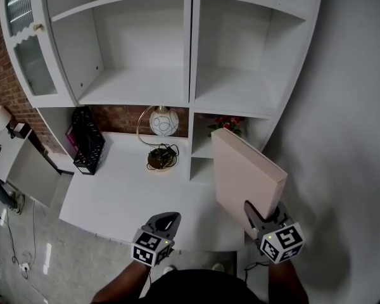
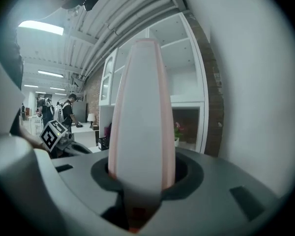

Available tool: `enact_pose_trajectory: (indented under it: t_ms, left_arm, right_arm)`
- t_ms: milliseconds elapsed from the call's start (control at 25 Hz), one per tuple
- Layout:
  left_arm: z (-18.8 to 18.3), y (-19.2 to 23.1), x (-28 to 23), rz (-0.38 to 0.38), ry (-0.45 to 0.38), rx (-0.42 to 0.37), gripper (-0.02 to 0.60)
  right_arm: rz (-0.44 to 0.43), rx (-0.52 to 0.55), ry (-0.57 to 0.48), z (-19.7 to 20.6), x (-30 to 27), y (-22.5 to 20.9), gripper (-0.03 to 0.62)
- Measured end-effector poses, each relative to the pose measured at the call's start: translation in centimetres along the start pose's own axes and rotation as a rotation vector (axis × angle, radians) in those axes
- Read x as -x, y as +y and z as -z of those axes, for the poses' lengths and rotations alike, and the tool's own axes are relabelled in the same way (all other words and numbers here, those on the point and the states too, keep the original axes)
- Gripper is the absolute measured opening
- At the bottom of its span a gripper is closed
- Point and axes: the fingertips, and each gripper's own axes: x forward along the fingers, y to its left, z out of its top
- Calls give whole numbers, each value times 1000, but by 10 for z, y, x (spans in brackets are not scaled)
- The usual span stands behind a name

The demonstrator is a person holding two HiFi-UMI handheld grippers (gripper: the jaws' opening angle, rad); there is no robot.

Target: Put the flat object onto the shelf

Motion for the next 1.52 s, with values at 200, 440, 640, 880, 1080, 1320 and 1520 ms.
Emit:
enact_pose_trajectory:
  t_ms: [200,440,640,880,1080,1320,1520]
  left_arm:
    - [0,4,3,12,-1,-5,6]
    - [3,14,11,7,2,-6,6]
    - [8,19,16,3,11,7,6]
    - [22,28,27,-25,32,29,6]
    - [25,29,32,-42,26,40,6]
    - [24,27,34,-48,15,41,6]
    - [23,23,33,-45,10,38,6]
  right_arm:
    - [-15,48,-147,-80,20,-6,169]
    - [31,153,-266,-158,32,-13,167]
    - [70,222,-301,-204,26,-25,167]
    - [101,316,-355,-259,26,-28,167]
    - [147,421,-367,-290,23,-32,167]
    - [172,450,-382,-307,23,-35,166]
    - [250,497,-356,-309,9,-49,167]
